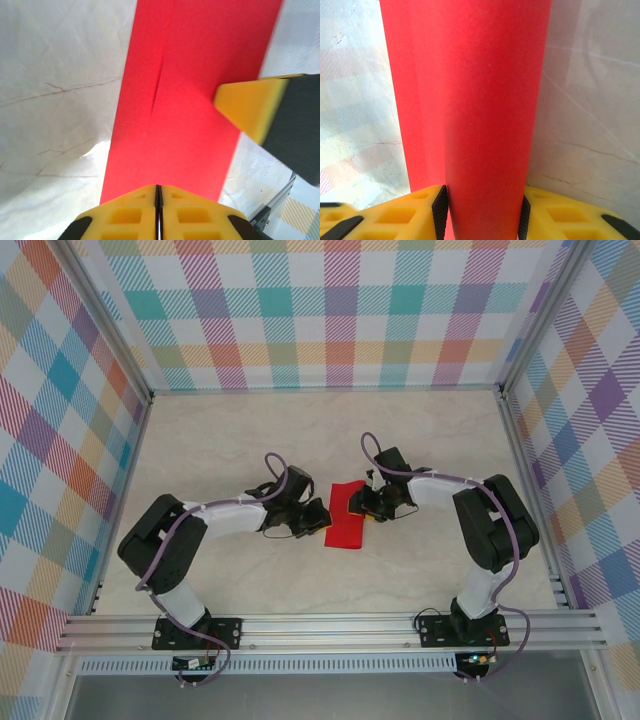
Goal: Fold a paper plane with a square sheet of paper (pick it up from the middle)
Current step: Hold the square sheet of paper at the center of the table.
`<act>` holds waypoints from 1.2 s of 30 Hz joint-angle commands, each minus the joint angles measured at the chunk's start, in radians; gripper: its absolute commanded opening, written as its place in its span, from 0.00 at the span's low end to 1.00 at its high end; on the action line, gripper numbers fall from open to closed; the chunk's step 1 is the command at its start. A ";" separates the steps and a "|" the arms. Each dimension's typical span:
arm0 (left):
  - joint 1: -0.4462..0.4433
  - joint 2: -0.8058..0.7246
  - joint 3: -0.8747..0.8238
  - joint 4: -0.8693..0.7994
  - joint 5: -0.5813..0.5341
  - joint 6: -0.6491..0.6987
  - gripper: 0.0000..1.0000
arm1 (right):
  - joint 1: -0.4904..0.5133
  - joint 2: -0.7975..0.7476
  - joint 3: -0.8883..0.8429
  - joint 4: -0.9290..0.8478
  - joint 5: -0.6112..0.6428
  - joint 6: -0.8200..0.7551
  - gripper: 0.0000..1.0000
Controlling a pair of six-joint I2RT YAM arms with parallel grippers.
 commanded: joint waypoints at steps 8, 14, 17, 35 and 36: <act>0.039 -0.100 0.013 -0.179 -0.175 0.059 0.26 | 0.039 0.068 0.038 -0.058 0.110 0.039 0.48; 0.064 -0.090 0.007 -0.167 -0.147 0.057 0.31 | 0.077 0.104 0.081 -0.126 0.205 0.051 0.49; 0.074 -0.085 0.001 -0.151 -0.131 0.058 0.32 | 0.095 0.129 0.105 -0.164 0.244 0.066 0.50; 0.104 0.022 -0.051 0.102 0.015 0.014 0.32 | 0.154 0.244 0.146 -0.209 0.294 0.097 0.58; 0.104 0.025 -0.048 0.100 0.012 0.014 0.31 | 0.156 0.248 0.147 -0.210 0.293 0.089 0.59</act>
